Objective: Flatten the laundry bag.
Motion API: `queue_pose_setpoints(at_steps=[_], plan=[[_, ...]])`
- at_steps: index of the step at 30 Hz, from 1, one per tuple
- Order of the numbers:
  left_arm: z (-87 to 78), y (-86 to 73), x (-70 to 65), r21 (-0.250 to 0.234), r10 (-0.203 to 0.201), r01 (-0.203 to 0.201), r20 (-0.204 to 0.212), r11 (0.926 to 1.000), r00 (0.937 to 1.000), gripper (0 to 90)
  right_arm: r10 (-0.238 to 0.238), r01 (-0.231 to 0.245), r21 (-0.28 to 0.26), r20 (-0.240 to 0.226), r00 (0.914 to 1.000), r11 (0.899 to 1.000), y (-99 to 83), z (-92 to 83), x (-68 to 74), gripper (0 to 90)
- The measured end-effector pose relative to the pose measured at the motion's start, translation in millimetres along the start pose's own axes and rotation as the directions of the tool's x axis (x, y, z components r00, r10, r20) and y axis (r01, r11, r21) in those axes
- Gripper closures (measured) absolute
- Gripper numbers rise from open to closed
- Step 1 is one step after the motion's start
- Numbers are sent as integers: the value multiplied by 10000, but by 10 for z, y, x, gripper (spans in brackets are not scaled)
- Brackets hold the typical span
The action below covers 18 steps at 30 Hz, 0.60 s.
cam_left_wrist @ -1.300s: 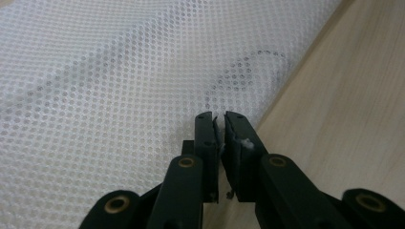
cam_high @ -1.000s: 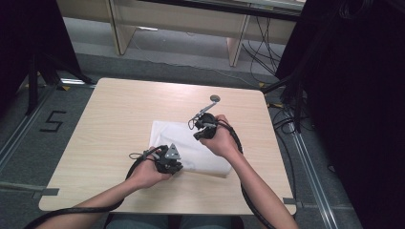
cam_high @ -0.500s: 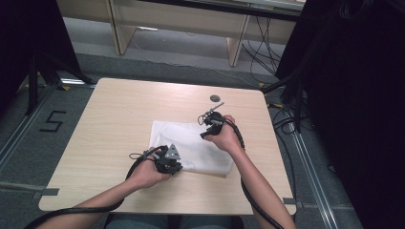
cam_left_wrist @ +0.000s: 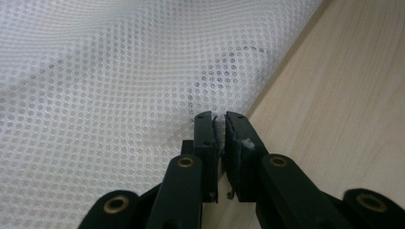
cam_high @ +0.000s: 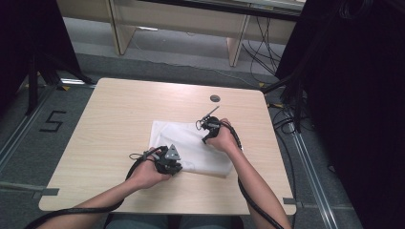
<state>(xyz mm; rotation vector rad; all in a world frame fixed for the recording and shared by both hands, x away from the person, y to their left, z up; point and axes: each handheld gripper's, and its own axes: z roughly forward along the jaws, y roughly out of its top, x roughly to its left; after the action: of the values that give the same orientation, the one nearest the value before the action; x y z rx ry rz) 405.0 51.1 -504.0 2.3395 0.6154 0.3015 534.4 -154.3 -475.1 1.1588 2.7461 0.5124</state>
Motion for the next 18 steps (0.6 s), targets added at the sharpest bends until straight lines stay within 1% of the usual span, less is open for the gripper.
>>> queue_pose_setpoints(at_steps=[1, 3, 4, 5, 7, 10, 11, 12, 13, 14, 15, 16, 17, 18], plan=[[2, -1, -1, 7, -4, 4, 108, 10000, 9999, 827, 40, -41, 83, 50, 10000, 10000, 2, -18, 21, 890], [4, -4, -2, -25, -32, 32, 149, 10000, 9999, 828, 45, -45, 20, -7, 10000, 10000, 15, -78, 58, 896], [11, -9, -13, -33, -250, 251, 245, 9997, 9994, 828, -378, 378, -235, -2, 9993, 9990, 23, -89, 49, 897], [14, -12, -10, -73, -257, 259, 268, 9996, 9993, 828, -597, 598, -374, 20, 9982, 9975, 29, -111, 62, 897], [13, -11, -10, -57, -251, 253, 277, 9997, 9993, 829, -715, 714, -505, -1, 9974, 9962, 42, -207, 125, 897], [12, -9, -8, -26, -277, 278, 273, 9996, 9992, 830, -980, 987, -1052, 116, 9951, 9895, 51, -391, 212, 897], [12, -9, -8, -24, -275, 276, 270, 9996, 9993, 830, -596, 609, -895, 171, 9981, 9941, 49, -468, 268, 897], [13, -9, -8, -36, -294, 295, 254, 9996, 9992, 831, -601, 595, -972, -28, 9982, 9935, 48, -515, 302, 897], [16, -9, -6, -47, -289, 290, 281, 9996, 9992, 830, -1090, 1101, -1436, 160, 9939, 9835, 59, -561, 305, 897], [10, -8, -2, -38, -217, 218, 219, 9998, 9995, 831, -1141, 1152, -1543, 160, 9933, 9813, 62, -625, 338, 897], [7, -7, 2, -4, -174, 174, 178, 9998, 9997, 831, -1069, 1077, -1561, 133, 9942, 9819, 63, -691, 374, 897], [3, -6, 3, -7, -187, 187, 135, 9998, 9997, 832, -1329, 1353, -1765, 253, 9908, 9750, 66, -744, 391, 897], [-4, -4, 8, 38, -120, 119, 142, 9999, 9998, 835, -1422, 1435, -1860, 203, 9896, 9720, 68, -801, 423, 897], [-3, -4, -3, -67, -281, 282, 135, 9996, 9995, 839, -1502, 1522, -1915, 252, 9883, 9696, 66, -836, 439, 897]])
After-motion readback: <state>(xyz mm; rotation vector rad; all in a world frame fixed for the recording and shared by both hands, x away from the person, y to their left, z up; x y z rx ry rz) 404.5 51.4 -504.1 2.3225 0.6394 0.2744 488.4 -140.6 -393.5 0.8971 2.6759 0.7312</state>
